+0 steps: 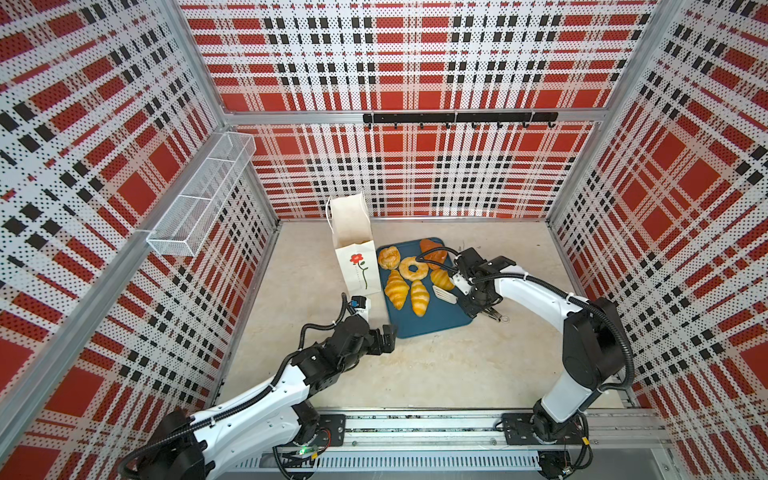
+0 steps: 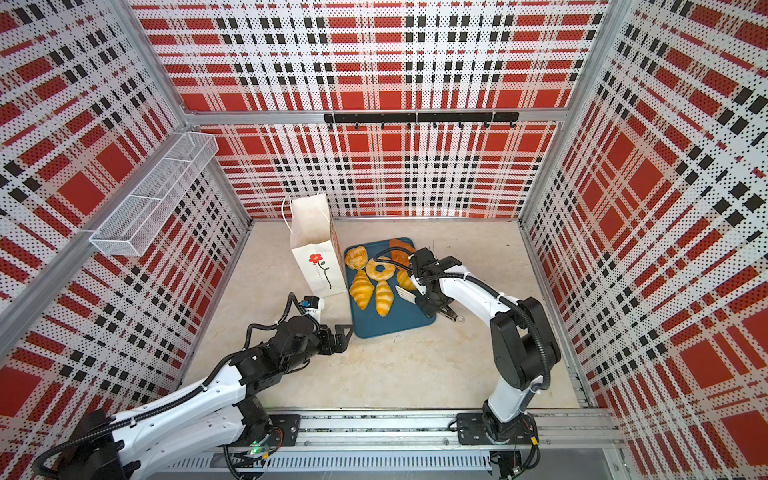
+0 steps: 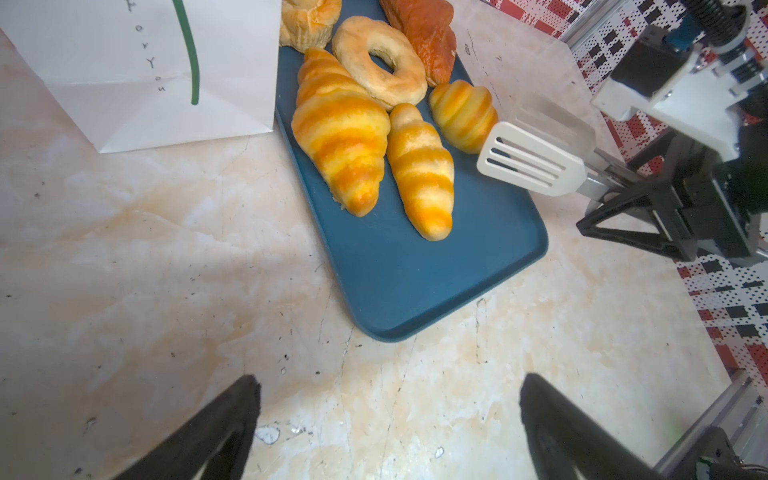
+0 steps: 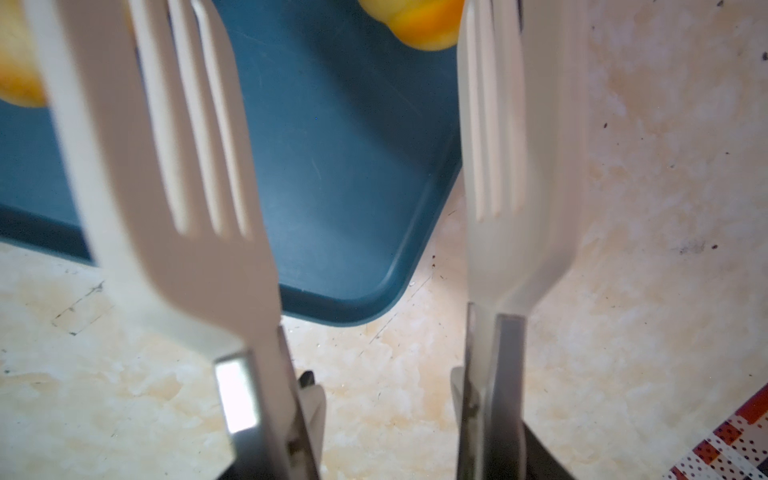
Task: Place the fake bread into the paper bag
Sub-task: 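Lower the tongs with the right gripper toward the small striped bun, then position the open tongs with the right gripper around the small striped bun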
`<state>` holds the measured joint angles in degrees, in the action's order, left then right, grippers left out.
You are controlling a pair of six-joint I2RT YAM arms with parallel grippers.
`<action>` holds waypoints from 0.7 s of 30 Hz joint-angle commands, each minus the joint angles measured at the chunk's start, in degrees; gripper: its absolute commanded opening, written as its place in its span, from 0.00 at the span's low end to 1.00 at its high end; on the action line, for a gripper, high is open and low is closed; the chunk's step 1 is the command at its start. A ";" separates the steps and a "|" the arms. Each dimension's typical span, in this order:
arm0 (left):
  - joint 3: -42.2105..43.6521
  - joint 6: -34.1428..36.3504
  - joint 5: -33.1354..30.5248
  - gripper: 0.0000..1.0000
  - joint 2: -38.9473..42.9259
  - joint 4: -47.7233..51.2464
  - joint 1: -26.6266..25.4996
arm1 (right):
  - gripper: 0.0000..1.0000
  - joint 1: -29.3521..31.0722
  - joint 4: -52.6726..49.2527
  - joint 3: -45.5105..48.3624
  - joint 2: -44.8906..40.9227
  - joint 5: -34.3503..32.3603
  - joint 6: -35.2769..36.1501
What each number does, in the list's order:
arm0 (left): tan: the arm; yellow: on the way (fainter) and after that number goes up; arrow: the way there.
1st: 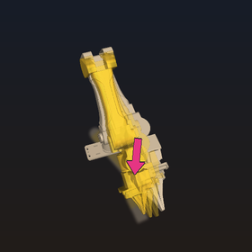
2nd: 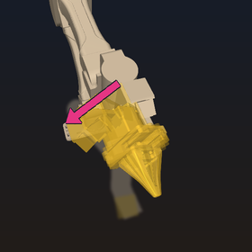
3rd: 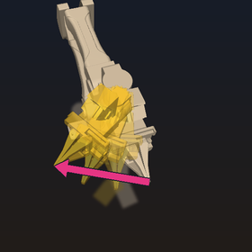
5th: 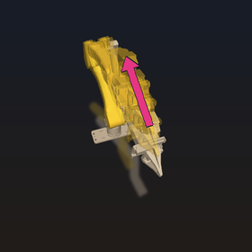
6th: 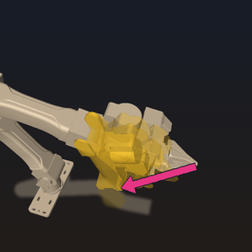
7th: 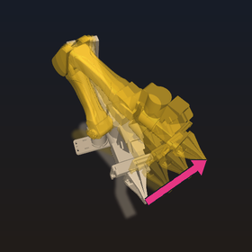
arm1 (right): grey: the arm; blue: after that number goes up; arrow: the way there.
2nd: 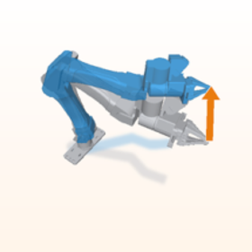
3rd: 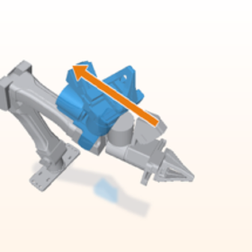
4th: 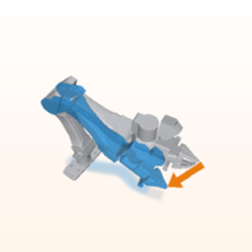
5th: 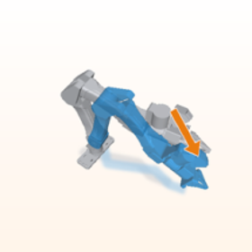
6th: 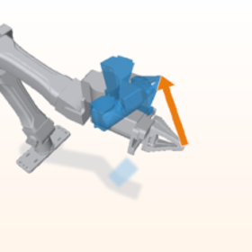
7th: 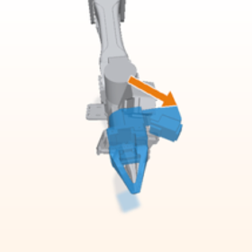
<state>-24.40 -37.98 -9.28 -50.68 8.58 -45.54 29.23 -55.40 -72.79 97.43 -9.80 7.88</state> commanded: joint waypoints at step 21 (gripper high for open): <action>-0.32 0.08 -0.90 0.99 -1.72 -0.15 -0.89 | 0.60 0.25 2.34 -5.60 6.55 -6.28 3.36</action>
<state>-24.40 -38.11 -9.32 -51.86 8.60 -45.87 29.23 -54.43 -76.34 103.20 -14.87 9.89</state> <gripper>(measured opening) 0.994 0.598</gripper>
